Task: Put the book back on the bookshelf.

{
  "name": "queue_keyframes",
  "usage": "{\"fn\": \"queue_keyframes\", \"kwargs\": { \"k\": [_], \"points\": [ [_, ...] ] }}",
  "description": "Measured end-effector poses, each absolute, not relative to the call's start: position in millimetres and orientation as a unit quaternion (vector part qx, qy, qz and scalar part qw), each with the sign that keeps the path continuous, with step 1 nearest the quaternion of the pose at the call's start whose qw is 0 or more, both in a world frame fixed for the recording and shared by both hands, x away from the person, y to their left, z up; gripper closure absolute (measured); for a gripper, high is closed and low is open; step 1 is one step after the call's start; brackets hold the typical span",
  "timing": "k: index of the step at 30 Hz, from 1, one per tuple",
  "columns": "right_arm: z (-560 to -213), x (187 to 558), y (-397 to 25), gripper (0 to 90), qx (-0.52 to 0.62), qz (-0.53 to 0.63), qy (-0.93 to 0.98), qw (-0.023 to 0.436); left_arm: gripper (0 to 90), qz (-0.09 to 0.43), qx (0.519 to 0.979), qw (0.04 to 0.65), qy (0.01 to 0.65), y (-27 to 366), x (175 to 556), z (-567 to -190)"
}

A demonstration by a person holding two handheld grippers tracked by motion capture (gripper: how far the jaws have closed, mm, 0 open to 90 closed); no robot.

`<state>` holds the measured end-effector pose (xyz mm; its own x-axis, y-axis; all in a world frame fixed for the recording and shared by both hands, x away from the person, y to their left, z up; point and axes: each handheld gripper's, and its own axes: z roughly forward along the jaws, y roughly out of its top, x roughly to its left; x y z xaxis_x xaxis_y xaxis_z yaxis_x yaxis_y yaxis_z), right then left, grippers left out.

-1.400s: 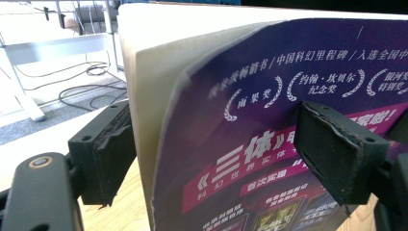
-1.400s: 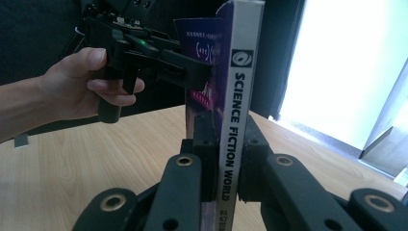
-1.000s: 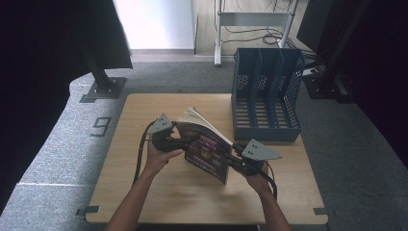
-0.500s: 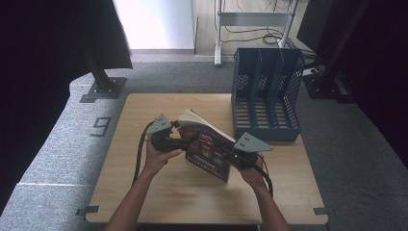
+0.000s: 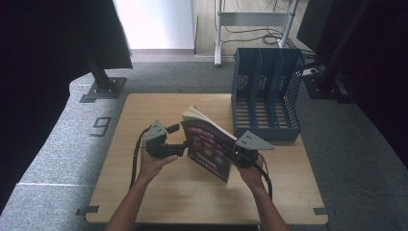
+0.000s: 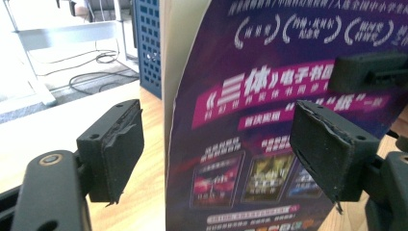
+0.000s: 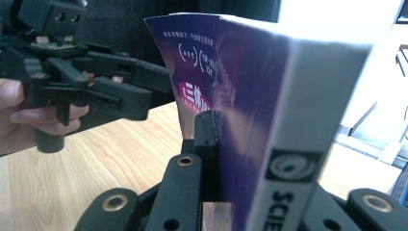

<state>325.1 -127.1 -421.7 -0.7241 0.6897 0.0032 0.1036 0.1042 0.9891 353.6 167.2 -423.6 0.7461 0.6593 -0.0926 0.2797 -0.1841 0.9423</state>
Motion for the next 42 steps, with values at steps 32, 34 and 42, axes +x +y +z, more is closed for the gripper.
{"fn": "queue_keyframes", "kwargs": {
  "k": [32, 34, 42],
  "points": [
    [-408.0, 313.7, -115.0, 81.4, 0.318, 0.605, 0.678, 0.27, 21.4, 0.168, 0.743, 0.541, 0.356, 215.9, 316.8, -469.9],
    [-406.7, 313.6, -114.8, 81.4, 0.319, 0.604, 0.678, 0.271, 21.4, 0.164, 0.744, 0.542, 0.355, 216.0, 317.1, -470.2],
    [-393.9, 310.1, -115.8, 81.5, 0.322, 0.607, 0.669, 0.283, 21.7, 0.156, 0.744, 0.538, 0.363, 217.5, 320.9, -474.3]
  ]
}}
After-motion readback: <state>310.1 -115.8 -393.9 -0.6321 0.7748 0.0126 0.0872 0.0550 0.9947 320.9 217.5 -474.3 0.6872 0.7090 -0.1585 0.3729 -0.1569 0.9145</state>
